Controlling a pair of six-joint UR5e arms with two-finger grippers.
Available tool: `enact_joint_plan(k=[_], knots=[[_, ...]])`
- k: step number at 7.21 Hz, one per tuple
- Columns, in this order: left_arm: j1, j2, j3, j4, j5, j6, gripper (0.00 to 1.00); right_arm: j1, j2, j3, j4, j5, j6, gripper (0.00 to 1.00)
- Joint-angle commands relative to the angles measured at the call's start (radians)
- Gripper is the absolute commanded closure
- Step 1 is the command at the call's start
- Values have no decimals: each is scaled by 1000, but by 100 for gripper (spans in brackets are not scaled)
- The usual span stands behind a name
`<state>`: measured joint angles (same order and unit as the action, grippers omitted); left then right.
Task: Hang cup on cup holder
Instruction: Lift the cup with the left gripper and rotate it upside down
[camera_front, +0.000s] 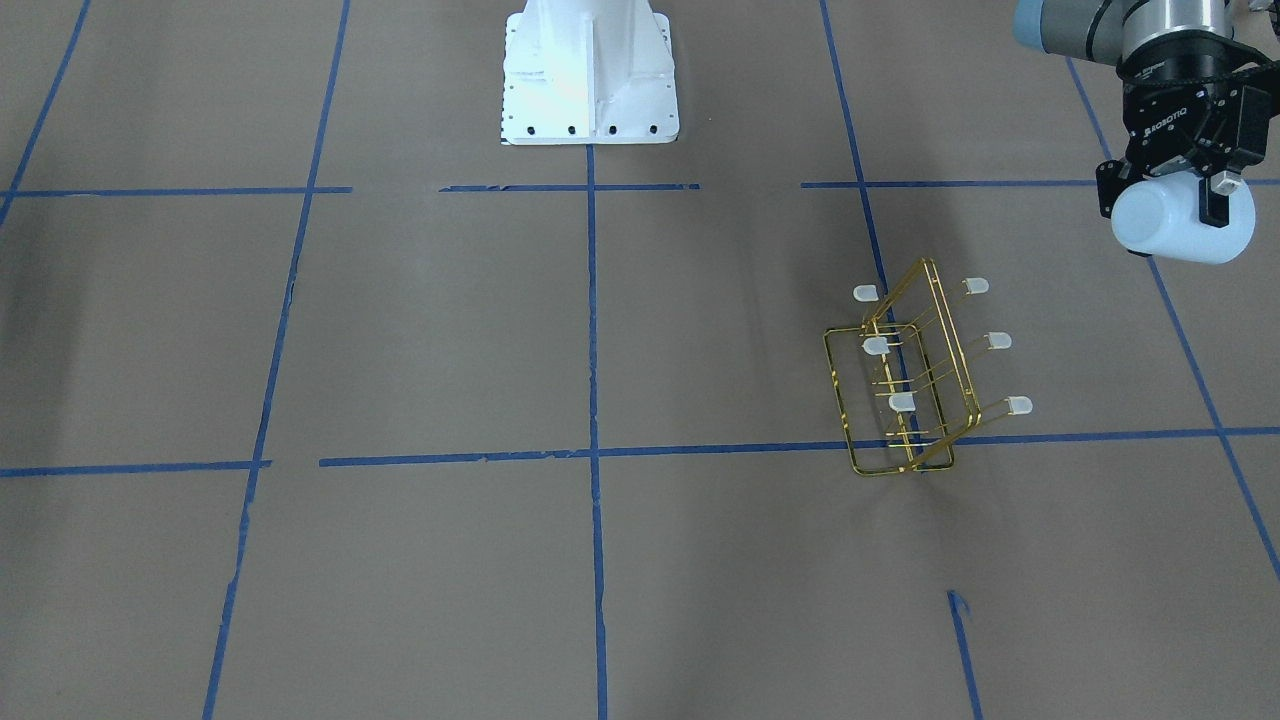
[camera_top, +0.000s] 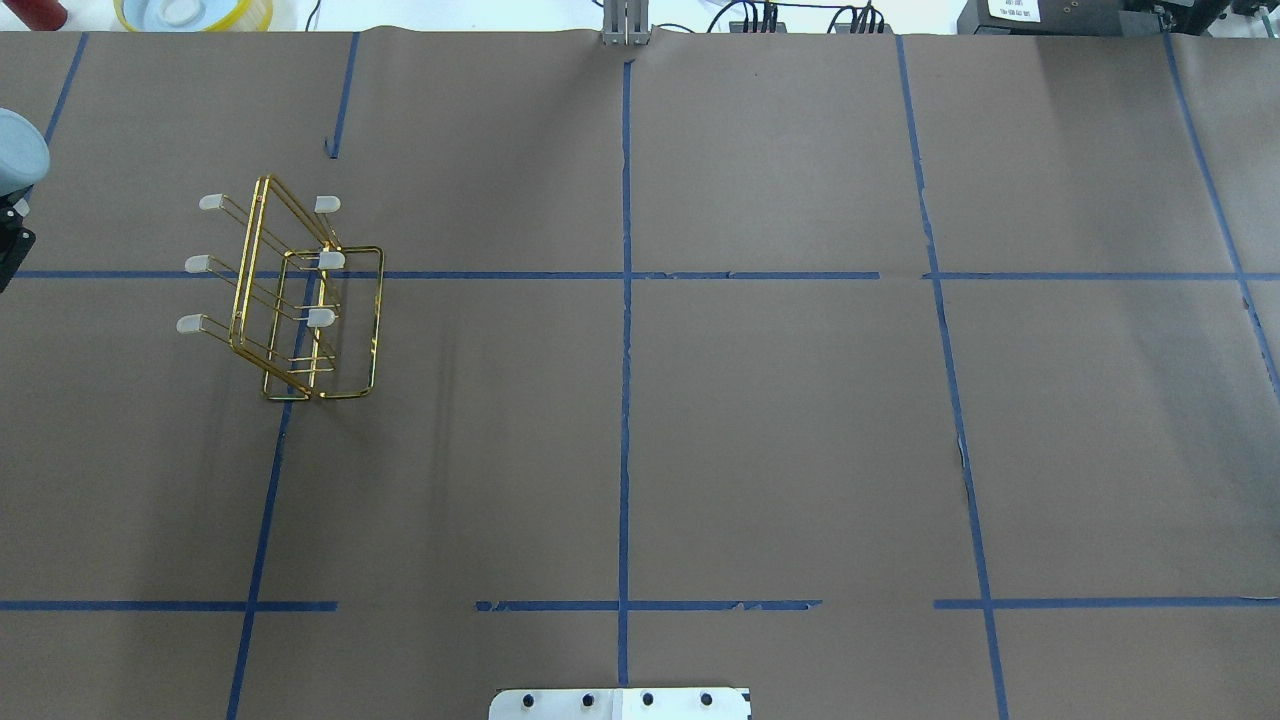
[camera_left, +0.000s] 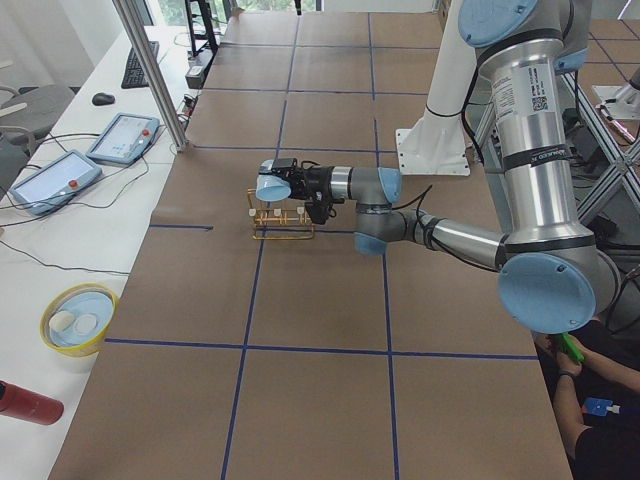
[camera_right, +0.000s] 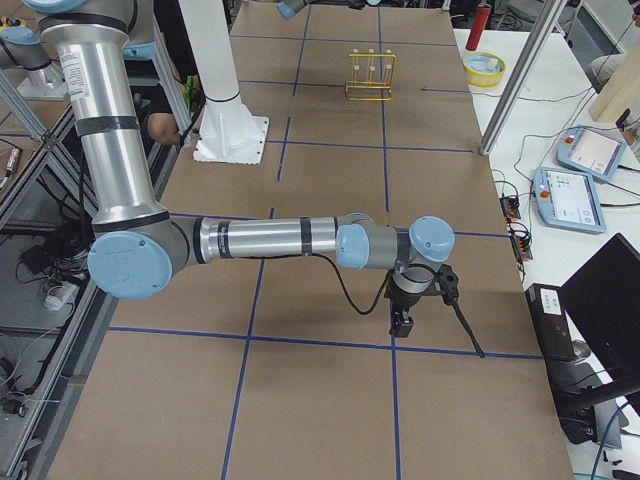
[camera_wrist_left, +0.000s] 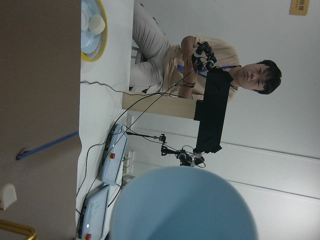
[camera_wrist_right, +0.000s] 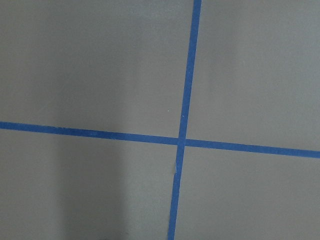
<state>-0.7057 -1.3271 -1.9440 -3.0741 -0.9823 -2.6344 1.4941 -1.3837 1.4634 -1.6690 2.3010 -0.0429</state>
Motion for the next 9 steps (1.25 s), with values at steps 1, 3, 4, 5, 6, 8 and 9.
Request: enact_joint_plan(k=[1,3,4,5,6,8,9], knots=[[2,0,-7,-56,-4,-288,99,0,0,0,0,0,0,0],[20,2,14,-156,4,-443,98,0,0,0,0,0,0,0],[31,2,26,-188,23,-485,98,0,0,0,0,0,0,0],[75,3,66,-272,107,-536,98,0,0,0,0,0,0,0],[122,8,100,-337,191,-571,98,0,0,0,0,0,0,0],[223,0,137,-357,372,-662,98,0,0,0,0,0,0,0],[256,-12,158,-374,451,-723,98,0,0,0,0,0,0,0]])
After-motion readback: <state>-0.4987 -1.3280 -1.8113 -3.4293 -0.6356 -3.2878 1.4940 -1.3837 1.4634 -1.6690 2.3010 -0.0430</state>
